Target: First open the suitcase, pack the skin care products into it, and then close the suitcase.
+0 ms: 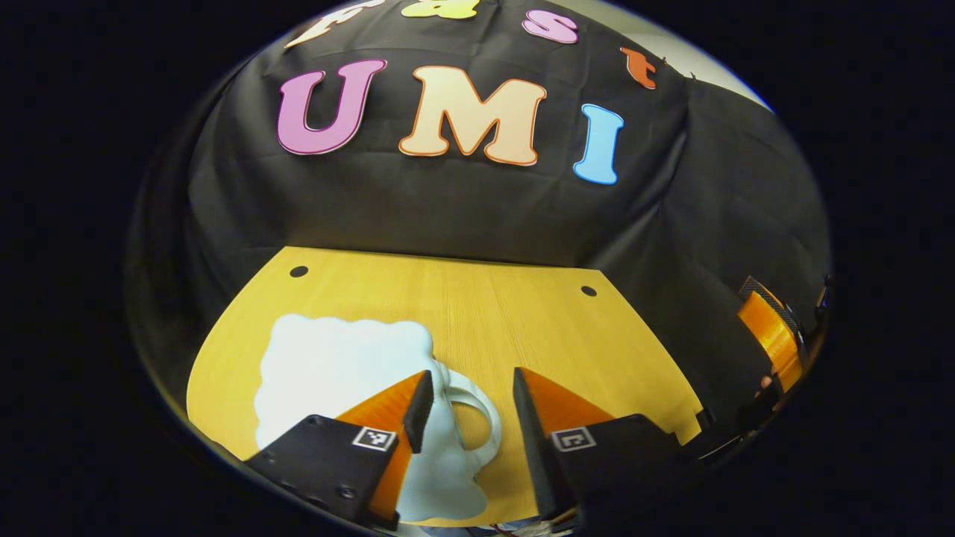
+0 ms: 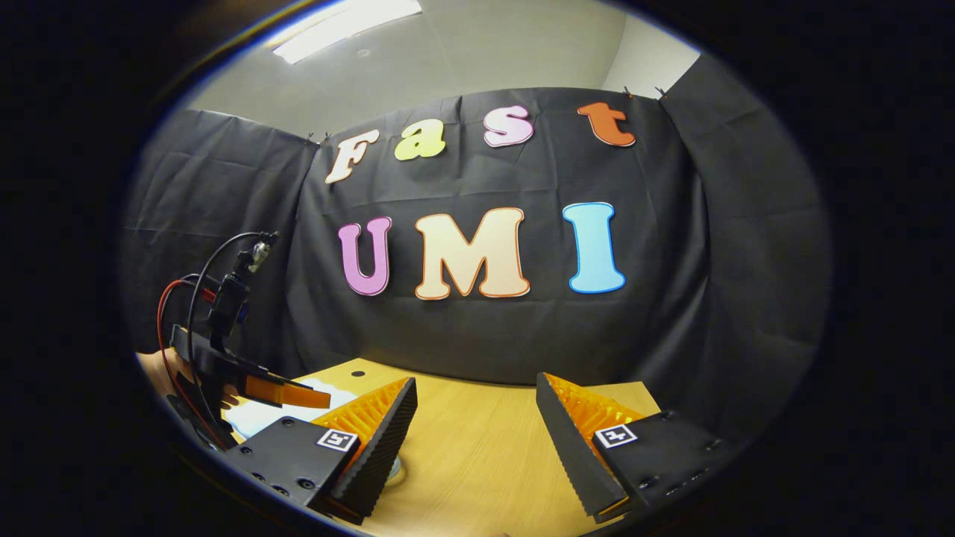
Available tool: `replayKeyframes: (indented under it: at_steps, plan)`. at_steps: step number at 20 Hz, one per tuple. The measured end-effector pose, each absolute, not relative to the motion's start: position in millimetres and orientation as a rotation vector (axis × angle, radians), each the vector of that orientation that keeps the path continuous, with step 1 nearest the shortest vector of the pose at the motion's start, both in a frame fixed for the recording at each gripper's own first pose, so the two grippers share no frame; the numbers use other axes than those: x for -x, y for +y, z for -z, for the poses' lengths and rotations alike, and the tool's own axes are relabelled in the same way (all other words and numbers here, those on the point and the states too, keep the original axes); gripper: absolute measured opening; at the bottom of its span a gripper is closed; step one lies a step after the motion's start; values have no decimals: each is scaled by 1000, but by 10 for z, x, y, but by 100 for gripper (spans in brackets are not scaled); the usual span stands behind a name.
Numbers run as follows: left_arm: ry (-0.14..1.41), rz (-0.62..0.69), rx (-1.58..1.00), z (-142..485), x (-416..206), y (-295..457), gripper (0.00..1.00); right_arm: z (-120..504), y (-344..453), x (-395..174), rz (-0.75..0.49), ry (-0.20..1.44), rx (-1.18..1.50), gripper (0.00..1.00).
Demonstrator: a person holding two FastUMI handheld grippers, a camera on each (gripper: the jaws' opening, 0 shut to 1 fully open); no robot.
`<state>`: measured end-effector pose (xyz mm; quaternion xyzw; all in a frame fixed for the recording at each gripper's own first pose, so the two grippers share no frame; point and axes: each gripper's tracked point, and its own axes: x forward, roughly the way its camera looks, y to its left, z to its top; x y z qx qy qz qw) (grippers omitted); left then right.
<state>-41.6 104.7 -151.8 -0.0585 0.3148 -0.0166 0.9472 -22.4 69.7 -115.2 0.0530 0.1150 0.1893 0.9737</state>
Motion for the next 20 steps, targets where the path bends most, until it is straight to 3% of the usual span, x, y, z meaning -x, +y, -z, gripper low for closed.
replayKeyframes:
  at_steps: [1, 3, 6, 9, 17, 20]
  plan:
    - [611, 2, 102, 1437, 402, 1052, 73, 1110, 683, 203, -389, 224, -119, 100]
    - [527, -83, 66, 1224, 350, 1097, 88, 1002, 628, 125, -388, 206, -136, 99]
    - [354, -263, -24, 803, 324, 1249, 90, 852, 581, 13, -370, 195, -138, 99]
    - [187, -312, -160, 252, 328, 1194, 90, 657, 612, -44, -340, 169, -164, 98]
    - [103, -142, -118, -152, 123, 829, 96, 50, 800, 5, -281, 31, -104, 94]
    - [86, -96, -116, -193, 98, 815, 96, -54, 795, 77, -243, 16, -98, 96]
